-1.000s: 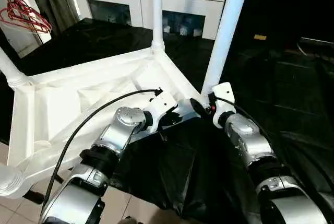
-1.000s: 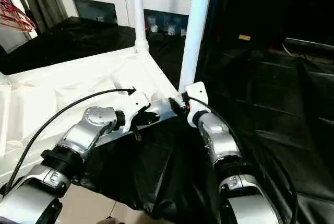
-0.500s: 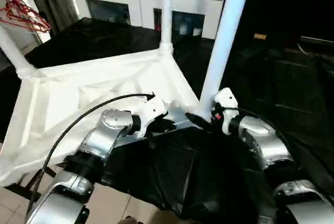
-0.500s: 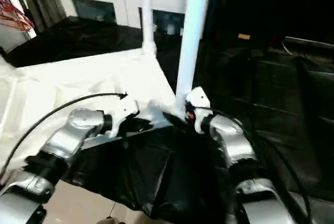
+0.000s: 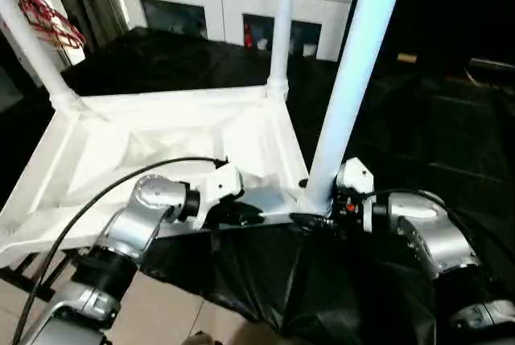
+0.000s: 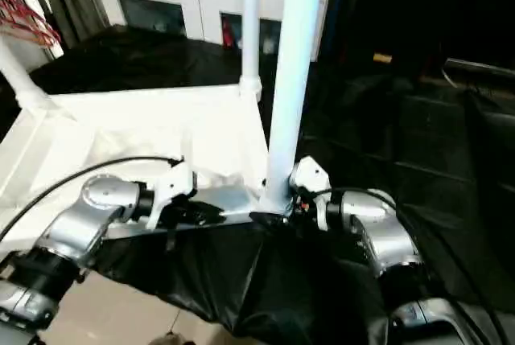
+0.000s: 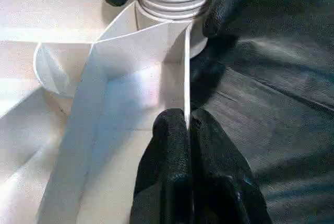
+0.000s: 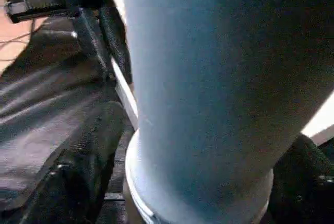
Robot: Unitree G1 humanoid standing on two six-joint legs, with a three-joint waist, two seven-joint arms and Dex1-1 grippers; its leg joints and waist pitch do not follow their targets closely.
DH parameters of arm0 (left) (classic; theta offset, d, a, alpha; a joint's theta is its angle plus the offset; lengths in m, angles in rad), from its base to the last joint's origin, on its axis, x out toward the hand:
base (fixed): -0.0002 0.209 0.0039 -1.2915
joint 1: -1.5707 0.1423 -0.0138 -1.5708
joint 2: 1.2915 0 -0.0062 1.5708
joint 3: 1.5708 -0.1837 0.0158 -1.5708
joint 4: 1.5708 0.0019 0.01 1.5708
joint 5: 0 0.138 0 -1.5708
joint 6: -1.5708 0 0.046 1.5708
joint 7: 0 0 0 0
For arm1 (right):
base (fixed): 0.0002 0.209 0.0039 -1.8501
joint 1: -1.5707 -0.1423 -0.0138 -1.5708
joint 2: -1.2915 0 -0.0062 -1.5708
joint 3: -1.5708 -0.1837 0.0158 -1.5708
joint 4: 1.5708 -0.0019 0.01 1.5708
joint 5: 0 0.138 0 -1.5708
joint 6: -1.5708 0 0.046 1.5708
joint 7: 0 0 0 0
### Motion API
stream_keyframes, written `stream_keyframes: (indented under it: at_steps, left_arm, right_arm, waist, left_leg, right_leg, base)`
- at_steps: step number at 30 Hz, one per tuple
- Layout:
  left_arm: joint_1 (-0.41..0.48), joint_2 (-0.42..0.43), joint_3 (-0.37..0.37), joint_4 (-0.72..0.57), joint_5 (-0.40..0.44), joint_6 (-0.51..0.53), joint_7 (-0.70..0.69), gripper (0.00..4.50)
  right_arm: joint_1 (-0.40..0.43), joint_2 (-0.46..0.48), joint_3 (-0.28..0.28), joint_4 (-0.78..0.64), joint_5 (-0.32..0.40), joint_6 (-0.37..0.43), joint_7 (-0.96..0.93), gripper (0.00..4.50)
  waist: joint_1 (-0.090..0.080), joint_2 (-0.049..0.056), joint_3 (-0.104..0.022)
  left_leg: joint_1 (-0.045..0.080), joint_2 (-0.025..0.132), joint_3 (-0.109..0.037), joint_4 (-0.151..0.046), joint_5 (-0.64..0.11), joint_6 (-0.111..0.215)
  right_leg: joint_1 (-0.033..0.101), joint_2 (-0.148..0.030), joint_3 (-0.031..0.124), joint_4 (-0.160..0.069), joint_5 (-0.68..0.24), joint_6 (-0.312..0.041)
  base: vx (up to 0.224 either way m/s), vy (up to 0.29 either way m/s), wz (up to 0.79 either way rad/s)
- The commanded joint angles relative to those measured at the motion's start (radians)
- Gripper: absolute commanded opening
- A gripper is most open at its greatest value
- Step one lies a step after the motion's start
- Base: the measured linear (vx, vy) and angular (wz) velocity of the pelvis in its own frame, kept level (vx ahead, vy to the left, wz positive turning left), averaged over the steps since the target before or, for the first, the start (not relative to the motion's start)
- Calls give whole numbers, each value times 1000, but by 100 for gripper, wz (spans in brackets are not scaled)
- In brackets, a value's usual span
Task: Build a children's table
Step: Rotate leg to tighten
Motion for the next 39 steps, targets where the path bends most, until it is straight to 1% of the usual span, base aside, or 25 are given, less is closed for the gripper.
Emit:
stream_keyframes:
  at_steps: [1, 4, 5, 12, 15, 17, 18, 19, 20, 21, 22, 24, 25, 26, 27, 28, 29, 30, 32, 34, 35, 36, 37, 38, 39]
  left_arm:
    - [-4, -9, 4, -57, -74, -9, -37, 0]
    - [0, -3, 3, -67, -73, -1, -48, 0]
    - [1, -1, 2, -69, -73, 0, -52, 0]
    - [3, -2, 1, -73, -68, 9, -54, 0]
    - [0, -15, 4, -57, -50, 5, -13, 0]
    - [-23, -42, 5, -11, -5, 2, 77, 0]
    - [-24, -43, 5, -9, -2, 2, 82, 0]
    - [-41, -60, 8, 20, 23, 4, 139, 0]
    - [-58, -80, 14, 48, 38, 5, 190, 0]
    - [-94, -126, 29, 102, 58, 8, 289, 0]
    - [-94, -126, 29, 102, 58, 8, 289, 0]
    - [-138, -181, 33, 161, 87, 23, 402, 0]
    - [-149, -196, 33, 176, 94, 28, 432, 0]
    - [-158, -206, 33, 187, 99, 32, 453, 0]
    - [-159, -208, 33, 189, 100, 32, 458, 0]
    - [-179, -231, 36, 214, 111, 38, 505, 0]
    - [-192, -247, 38, 233, 120, 37, 541, 0]
    - [-202, -257, 40, 248, 126, 34, 564, 0]
    - [-208, -274, 39, 257, 123, 30, 568, 0]
    - [-211, -282, 38, 264, 123, 20, 568, 0]
    - [-210, -289, 37, 270, 121, 5, 558, 0]
    - [-210, -289, 37, 270, 121, 5, 558, 0]
    - [-210, -289, 37, 270, 121, 5, 558, 0]
    - [-199, -285, 32, 262, 115, -17, 540, 0]
    - [-193, -281, 31, 255, 111, -26, 529, 0]
  right_arm:
    - [9, -11, 13, -26, 7, 23, 25, 327]
    - [20, -14, 19, -48, 14, 41, 35, 309]
    - [22, -15, 22, -55, 15, 45, 38, 292]
    - [37, -19, 29, -81, 18, 66, 46, 275]
    - [43, -1, 24, -79, 10, 73, 7, 274]
    - [28, 40, 4, -39, -16, 98, -106, 274]
    - [28, 42, 3, -37, -18, 99, -112, 274]
    - [18, 62, -2, -12, -41, 90, -174, 274]
    - [7, 83, -9, 18, -65, 85, -246, 274]
    - [-22, 130, -25, 84, -102, 81, -392, 274]
    - [-22, 130, -25, 84, -102, 81, -392, 274]
    - [-61, 207, -62, 164, -107, 83, -565, 274]
    - [-75, 232, -75, 187, -106, 85, -621, 274]
    - [-86, 250, -85, 205, -105, 86, -662, 274]
    - [-88, 254, -87, 209, -105, 85, -671, 274]
    - [-117, 293, -110, 256, -102, 77, -765, 274]
    - [-138, 318, -124, 288, -101, 65, -820, 274]
    - [-152, 333, -132, 310, -103, 55, -854, 274]
    - [-169, 356, -139, 335, -105, 36, -881, 274]
    - [-178, 368, -144, 353, -105, 27, -881, 274]
    - [-189, 385, -168, 371, -82, 24, -873, 309]
    - [-189, 385, -168, 371, -82, 24, -873, 343]
    - [-189, 385, -168, 371, -82, 24, -873, 343]
    - [-190, 389, -174, 368, -68, 25, -850, 346]
    - [-188, 386, -170, 365, -70, 24, -843, 353]
  waist:
    - [-1, -13, -71]
    - [-1, -14, -71]
    - [0, -13, -72]
    - [0, -14, -71]
    - [1, -14, -71]
    - [-1, -16, -70]
    - [-3, -16, -69]
    - [-5, -15, -68]
    - [-6, -16, -68]
    - [-9, -17, -66]
    - [-12, -17, -63]
    - [-21, -17, -65]
    - [-22, -17, -65]
    - [-24, -16, -66]
    - [-26, -17, -66]
    - [-26, -16, -67]
    - [-26, -13, -69]
    - [-27, -15, -70]
    - [-25, -11, -71]
    - [-23, -14, -72]
    - [-23, -13, -73]
    - [-23, -13, -73]
    - [-22, -13, -73]
    - [-24, -19, -72]
    - [-23, -16, -72]
  left_leg:
    - [5, 37, -6, -69, -190, 68]
    - [4, 35, -6, -69, -183, 69]
    - [5, 37, -6, -69, -182, 68]
    - [5, 35, -6, -69, -186, 64]
    - [5, 35, -6, -69, -184, 62]
    - [5, 33, -6, -69, -187, 58]
    - [4, 33, -6, -71, -185, 57]
    - [8, 32, -6, -70, -195, 48]
    - [7, 30, -8, -71, -203, 36]
    - [12, 28, -8, -72, -219, 30]
    - [13, 26, -5, -72, -222, 26]
    - [16, 21, -10, -70, -237, 10]
    - [15, 22, -11, -71, -235, 15]
    - [14, 23, -9, -71, -231, 17]
    - [14, 23, -11, -72, -233, 19]
    - [11, 24, -12, -73, -228, 21]
    - [14, 26, -10, -73, -225, 18]
    - [12, 25, -11, -74, -219, 14]
    - [14, 28, -9, -72, -216, 16]
    - [8, 28, -8, -72, -204, 26]
    - [9, 28, -7, -71, -200, 32]
    - [8, 28, -7, -71, -194, 36]
    - [7, 28, -7, -71, -190, 38]
    - [5, 28, -6, -72, -191, 44]
    - [5, 29, -8, -73, -193, 44]
  right_leg:
    - [56, -77, 47, -84, -340, -172]
    - [57, -76, 46, -82, -321, -179]
    - [57, -77, 46, -81, -316, -181]
    - [57, -78, 46, -84, -337, -173]
    - [57, -77, 46, -84, -337, -168]
    - [57, -77, 46, -85, -347, -165]
    - [55, -77, 46, -87, -354, -162]
    - [52, -77, 45, -91, -379, -157]
    - [56, -79, 44, -93, -405, -146]
    - [52, -78, 43, -100, -447, -132]
    - [47, -77, 43, -104, -469, -126]
    - [49, -82, 39, -111, -533, -100]
    - [51, -82, 39, -113, -530, -94]
    - [48, -81, 40, -112, -518, -96]
    - [50, -80, 39, -110, -504, -101]
    - [52, -81, 40, -107, -490, -104]
    - [47, -82, 43, -107, -464, -114]
    - [51, -80, 41, -101, -437, -124]
    - [48, -81, 44, -97, -382, -146]
    - [55, -81, 46, -90, -329, -160]
    - [56, -81, 47, -87, -306, -169]
    - [57, -82, 47, -85, -291, -177]
    - [59, -82, 47, -84, -286, -179]
    - [61, -82, 47, -85, -288, -178]
    - [61, -83, 46, -84, -301, -175]
  base:
    - [0, 0, 0]
    - [0, 0, 0]
    - [0, 0, 0]
    - [0, 0, 0]
    - [0, 0, 0]
    - [0, 0, 0]
    - [0, 0, 0]
    - [0, 0, 0]
    - [0, 0, 0]
    - [0, 0, 0]
    - [0, 0, 0]
    - [0, 0, 0]
    - [0, 0, 0]
    - [0, 0, 0]
    - [0, 0, 0]
    - [0, 0, 0]
    - [0, 0, 0]
    - [0, 0, 0]
    - [0, 0, 0]
    - [0, 0, 0]
    - [0, 0, 0]
    - [0, 0, 0]
    - [0, 0, 0]
    - [0, 0, 0]
    - [0, 0, 0]
